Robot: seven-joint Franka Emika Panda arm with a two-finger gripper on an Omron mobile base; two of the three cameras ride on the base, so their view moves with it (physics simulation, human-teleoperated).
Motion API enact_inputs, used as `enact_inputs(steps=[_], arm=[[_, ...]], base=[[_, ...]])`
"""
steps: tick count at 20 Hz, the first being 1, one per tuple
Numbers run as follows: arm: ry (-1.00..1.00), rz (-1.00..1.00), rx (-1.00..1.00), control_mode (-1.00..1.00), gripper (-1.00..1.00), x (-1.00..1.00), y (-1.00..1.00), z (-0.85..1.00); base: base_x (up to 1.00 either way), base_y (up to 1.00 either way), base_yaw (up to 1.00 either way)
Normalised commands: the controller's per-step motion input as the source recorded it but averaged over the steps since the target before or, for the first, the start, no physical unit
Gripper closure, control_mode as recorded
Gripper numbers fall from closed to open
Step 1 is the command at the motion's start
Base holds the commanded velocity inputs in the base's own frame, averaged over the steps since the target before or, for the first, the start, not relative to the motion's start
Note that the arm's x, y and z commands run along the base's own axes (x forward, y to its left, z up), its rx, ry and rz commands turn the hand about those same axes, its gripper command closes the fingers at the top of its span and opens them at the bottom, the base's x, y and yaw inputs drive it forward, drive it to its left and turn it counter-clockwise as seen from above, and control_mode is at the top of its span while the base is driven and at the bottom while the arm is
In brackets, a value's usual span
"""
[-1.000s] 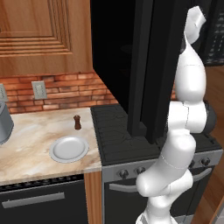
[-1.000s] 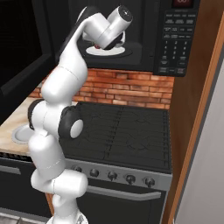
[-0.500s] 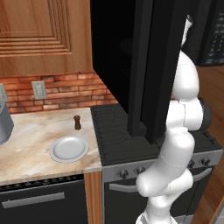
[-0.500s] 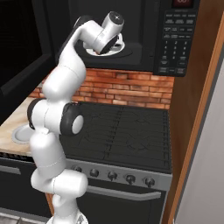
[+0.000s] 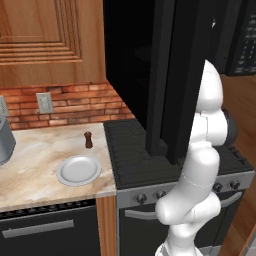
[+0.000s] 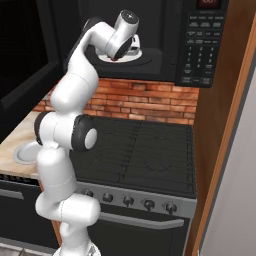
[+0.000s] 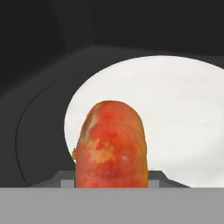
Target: Pick the squash from the counter and place it in the microwave.
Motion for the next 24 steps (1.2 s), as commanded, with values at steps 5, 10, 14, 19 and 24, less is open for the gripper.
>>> enact_inputs(steps=[5, 10, 14, 19, 24], arm=[[0.0, 0.0, 0.0, -1.0, 1.0, 0.16, -0.07, 0.0], [0.0, 0.0, 0.0, -1.0, -1.0, 0.26, 0.0, 0.0], [0.0, 0.0, 0.0, -1.0, -1.0, 0.25, 0.0, -0.03], [0.0, 0.0, 0.0, -1.0, -1.0, 0.04, -0.11, 0.0], [0.0, 0.0, 0.01, -1.0, -1.0, -0.09, -0.06, 0.0]], base=[[0.0, 0.0, 0.0], [0.0, 0.0, 0.0], [0.0, 0.0, 0.0], [0.0, 0.0, 0.0], [0.0, 0.0, 0.0]])
